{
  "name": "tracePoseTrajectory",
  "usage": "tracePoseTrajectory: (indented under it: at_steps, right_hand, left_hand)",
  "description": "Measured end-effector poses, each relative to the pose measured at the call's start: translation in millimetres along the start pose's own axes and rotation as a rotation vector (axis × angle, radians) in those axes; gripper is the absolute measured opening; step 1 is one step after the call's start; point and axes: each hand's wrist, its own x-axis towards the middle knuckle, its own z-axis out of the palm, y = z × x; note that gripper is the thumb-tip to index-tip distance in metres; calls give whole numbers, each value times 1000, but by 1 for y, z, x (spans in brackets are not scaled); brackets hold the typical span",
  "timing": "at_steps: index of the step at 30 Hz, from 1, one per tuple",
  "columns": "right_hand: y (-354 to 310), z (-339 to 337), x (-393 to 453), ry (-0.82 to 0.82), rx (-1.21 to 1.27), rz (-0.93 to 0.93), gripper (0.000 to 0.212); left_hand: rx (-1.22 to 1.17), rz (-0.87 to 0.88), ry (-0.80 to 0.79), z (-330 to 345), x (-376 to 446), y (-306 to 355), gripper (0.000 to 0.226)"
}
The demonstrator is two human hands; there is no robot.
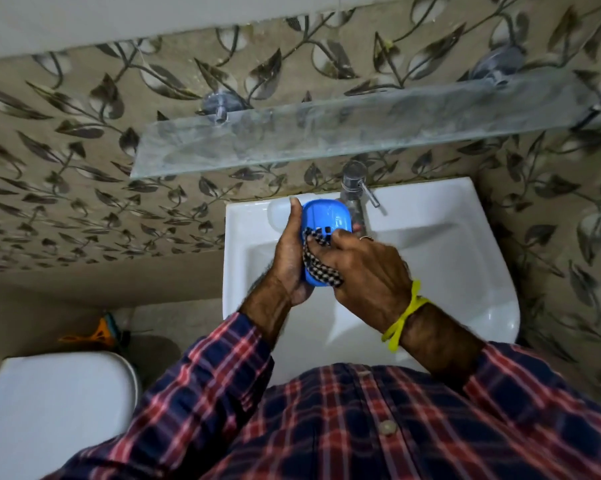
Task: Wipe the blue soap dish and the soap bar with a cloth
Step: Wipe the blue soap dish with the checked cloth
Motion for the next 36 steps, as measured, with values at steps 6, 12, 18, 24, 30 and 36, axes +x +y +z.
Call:
tracePoseTrajectory:
  at_steps: [6, 12, 18, 24, 30, 36]
  right_hand:
    - [8, 4, -8, -17, 13, 52, 55]
    - [13, 6, -18, -53, -5, -45, 60]
    - [18, -2, -15, -106, 24, -145, 52]
    - [17, -3, -10, -59, 36, -51, 43]
    - [25, -7, -3, 18, 49, 26, 44]
    - [17, 2, -14, 42, 70, -72, 48]
  left_hand:
    - [39, 33, 13, -2, 2, 0, 82]
    - [5, 52, 35, -4, 2, -2, 81]
    - [54, 13, 6, -5, 2, 9, 85]
    - [72, -3, 41, 1, 4, 16, 85]
    - [106, -6, 66, 2, 4, 4, 82]
    - [94, 23, 31, -7, 2, 12, 87]
